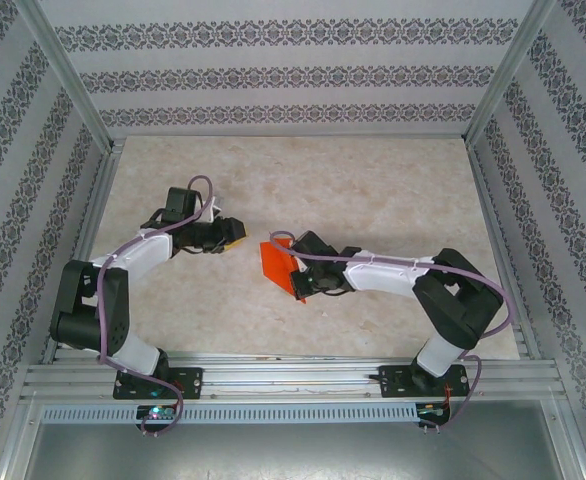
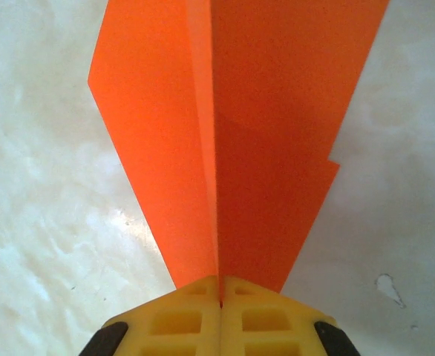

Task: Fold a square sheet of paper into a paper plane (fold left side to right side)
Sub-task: Fourth fold the wing at the center of the table.

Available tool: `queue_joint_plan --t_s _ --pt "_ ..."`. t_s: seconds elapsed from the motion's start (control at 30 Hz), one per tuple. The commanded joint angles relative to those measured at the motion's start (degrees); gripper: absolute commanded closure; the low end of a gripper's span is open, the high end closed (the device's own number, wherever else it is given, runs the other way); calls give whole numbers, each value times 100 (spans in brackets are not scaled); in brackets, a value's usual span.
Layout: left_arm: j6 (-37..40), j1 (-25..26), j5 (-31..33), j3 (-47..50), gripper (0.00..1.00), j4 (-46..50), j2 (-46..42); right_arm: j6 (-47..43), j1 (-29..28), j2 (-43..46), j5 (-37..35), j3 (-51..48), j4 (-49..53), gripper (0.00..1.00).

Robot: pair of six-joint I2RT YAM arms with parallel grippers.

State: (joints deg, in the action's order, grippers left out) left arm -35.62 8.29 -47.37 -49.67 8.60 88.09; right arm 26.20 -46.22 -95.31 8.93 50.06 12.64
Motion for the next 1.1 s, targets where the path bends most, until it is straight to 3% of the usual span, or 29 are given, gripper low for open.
queue_joint_plan --t_s 0.0,0.47,0.67,1.07 --pt "211 120 -315 109 63 103 109 56 192 135 946 -191 -280 100" --pt "-94 956 -251 -92 59 -322 727 522 715 43 2111 -804 -1354 100" --pt "-174 1359 91 -373 58 -316 1087 553 799 -4 2180 -875 -1430 100" --pt "-52 1646 440 -1013 59 40 1888 588 861 -83 2183 -911 -1502 100"
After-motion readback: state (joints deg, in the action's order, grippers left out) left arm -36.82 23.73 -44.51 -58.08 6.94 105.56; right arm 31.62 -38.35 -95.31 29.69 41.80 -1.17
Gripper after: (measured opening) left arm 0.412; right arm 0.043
